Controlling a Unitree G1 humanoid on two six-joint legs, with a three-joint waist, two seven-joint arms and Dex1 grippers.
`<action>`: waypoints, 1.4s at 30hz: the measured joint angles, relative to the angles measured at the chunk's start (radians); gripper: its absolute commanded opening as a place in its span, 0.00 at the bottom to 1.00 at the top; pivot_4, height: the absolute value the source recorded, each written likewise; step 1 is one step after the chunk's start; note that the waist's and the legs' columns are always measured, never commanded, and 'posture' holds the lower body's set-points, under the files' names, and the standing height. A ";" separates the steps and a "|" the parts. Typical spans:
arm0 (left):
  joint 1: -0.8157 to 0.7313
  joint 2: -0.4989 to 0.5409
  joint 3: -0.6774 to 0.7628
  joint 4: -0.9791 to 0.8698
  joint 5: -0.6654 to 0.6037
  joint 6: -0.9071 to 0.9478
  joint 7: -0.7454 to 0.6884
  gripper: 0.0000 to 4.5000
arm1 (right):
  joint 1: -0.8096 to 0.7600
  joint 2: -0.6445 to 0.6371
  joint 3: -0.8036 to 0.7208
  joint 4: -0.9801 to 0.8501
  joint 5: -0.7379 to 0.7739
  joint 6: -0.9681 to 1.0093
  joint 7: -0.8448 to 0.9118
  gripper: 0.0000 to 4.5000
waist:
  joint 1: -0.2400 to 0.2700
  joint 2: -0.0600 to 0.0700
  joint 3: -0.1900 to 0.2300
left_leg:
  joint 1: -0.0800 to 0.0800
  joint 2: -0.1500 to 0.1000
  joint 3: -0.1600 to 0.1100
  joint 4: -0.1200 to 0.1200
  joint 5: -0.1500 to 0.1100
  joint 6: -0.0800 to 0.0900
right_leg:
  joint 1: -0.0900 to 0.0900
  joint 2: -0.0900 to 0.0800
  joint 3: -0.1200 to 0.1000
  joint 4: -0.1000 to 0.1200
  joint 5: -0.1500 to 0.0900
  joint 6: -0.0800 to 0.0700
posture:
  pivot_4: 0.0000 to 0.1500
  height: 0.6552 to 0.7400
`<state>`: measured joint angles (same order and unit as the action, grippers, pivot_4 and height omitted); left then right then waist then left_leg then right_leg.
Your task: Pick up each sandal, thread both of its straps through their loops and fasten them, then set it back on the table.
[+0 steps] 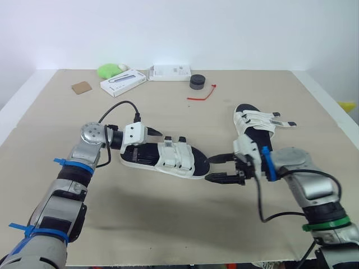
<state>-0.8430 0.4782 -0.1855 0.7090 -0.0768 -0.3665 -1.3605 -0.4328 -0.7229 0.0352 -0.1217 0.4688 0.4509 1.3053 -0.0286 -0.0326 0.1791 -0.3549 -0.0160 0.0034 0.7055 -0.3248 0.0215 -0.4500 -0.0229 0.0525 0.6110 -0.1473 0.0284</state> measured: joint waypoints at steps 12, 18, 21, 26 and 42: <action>-0.001 -0.097 -0.006 -0.012 -0.021 0.008 -0.022 1.00 | 0.033 0.018 -0.054 -0.106 0.131 0.053 -0.064 0.98 | 0.005 0.000 0.000 | -0.002 -0.001 -0.001 0.000 0.000 0.000 | 0.000 -0.001 0.000 0.000 -0.001 0.002 | 1.00 1.00; -0.002 -0.114 -0.011 -0.012 -0.021 0.036 -0.017 0.40 | 0.045 0.018 -0.051 -0.106 0.112 0.020 -0.082 1.00 | 0.005 0.000 0.000 | -0.003 -0.002 -0.001 0.000 0.000 0.000 | -0.001 0.000 0.000 0.000 -0.001 0.002 | 1.00 1.00; -0.009 -0.114 -0.010 -0.009 -0.019 0.038 0.003 0.11 | 0.052 0.018 -0.051 -0.106 0.109 0.012 -0.086 1.00 | 0.005 0.000 0.000 | -0.003 -0.002 -0.002 0.000 0.000 0.000 | -0.001 0.000 0.000 0.000 -0.001 0.002 | 1.00 1.00; -0.027 -0.116 -0.009 0.008 -0.019 0.048 0.027 0.00 | 0.056 0.018 -0.050 -0.106 0.108 0.009 -0.094 1.00 | 0.005 0.000 0.000 | -0.003 -0.002 -0.001 0.000 0.000 0.000 | -0.001 -0.001 0.001 0.000 -0.001 0.002 | 1.00 1.00; -0.094 0.056 0.119 0.110 0.155 0.268 0.708 0.00 | 0.012 0.077 -0.031 -0.056 0.080 -0.026 -0.159 1.00 | 0.008 -0.001 0.000 | -0.005 0.000 -0.002 0.001 0.001 0.000 | -0.005 -0.001 -0.004 0.001 0.002 -0.001 | 1.00 1.00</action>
<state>-0.9366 0.5339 -0.0667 0.8194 0.0786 -0.0981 -0.6523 -0.4206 -0.6458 0.0042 -0.1777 0.5493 0.4252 1.1459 -0.0201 -0.0332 0.1794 -0.3604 -0.0158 0.0017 0.7066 -0.3240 0.0210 -0.4549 -0.0243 0.0488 0.6123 -0.1456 0.0276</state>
